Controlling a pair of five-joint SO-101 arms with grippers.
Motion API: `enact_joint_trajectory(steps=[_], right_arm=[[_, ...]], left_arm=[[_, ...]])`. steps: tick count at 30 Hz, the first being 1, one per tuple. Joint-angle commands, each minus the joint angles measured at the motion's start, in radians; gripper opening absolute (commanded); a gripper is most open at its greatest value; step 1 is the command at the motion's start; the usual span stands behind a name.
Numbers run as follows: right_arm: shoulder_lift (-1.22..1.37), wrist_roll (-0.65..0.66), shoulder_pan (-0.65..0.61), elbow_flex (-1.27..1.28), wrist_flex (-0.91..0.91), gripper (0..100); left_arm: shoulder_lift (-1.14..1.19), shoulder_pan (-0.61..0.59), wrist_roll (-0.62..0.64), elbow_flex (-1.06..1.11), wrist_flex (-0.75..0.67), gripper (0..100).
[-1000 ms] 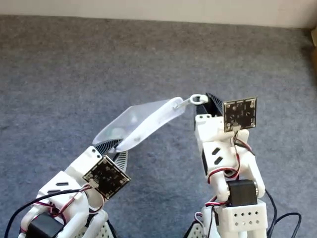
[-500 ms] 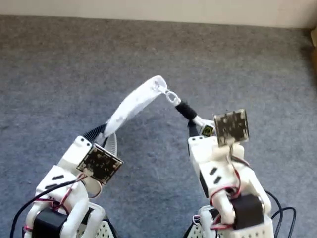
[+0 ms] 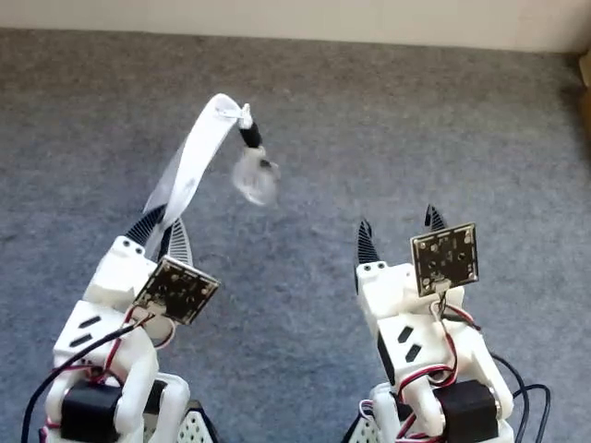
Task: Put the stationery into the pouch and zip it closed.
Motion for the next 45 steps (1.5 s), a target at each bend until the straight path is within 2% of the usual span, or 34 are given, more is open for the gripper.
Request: enact_joint_trajectory(steps=[1, 5, 11, 17, 23, 29, 31, 38, 45], right_arm=[[-0.002, 0.003, 0.048, -0.022, -0.001, 28.9], [-0.001, 0.003, 0.085, 0.002, -0.001, 28.9], [-0.001, 0.003, 0.088, 0.053, -0.002, 28.9], [-0.001, 0.003, 0.088, 0.053, -0.002, 28.9], [-0.001, 0.003, 0.090, 0.068, -0.038, 28.9], [-0.008, 0.003, 0.090, 0.102, -0.030, 28.9], [-0.008, 0.003, 0.090, 0.097, -0.018, 27.7], [-0.010, 0.012, 0.090, 0.099, 0.007, 5.3], [-0.010, 0.005, 0.088, 0.128, 0.022, 3.3]], left_arm=[[0.113, 0.001, 0.003, -0.041, -0.091, 0], [0.254, 0.108, 0.018, -0.035, -0.100, 2], [0.361, 0.272, 0.037, -0.039, -0.103, 14], [0.374, 0.323, 0.135, -0.088, -0.092, 20], [0.374, 0.323, 0.279, -0.248, 0.028, 26], [0.364, 0.312, 0.322, -0.331, 0.084, 25], [0.364, 0.280, 0.325, -0.363, 0.115, 22], [0.364, 0.166, 0.325, -0.381, 0.138, 1], [0.364, 0.090, 0.328, -0.349, 0.175, 1]])
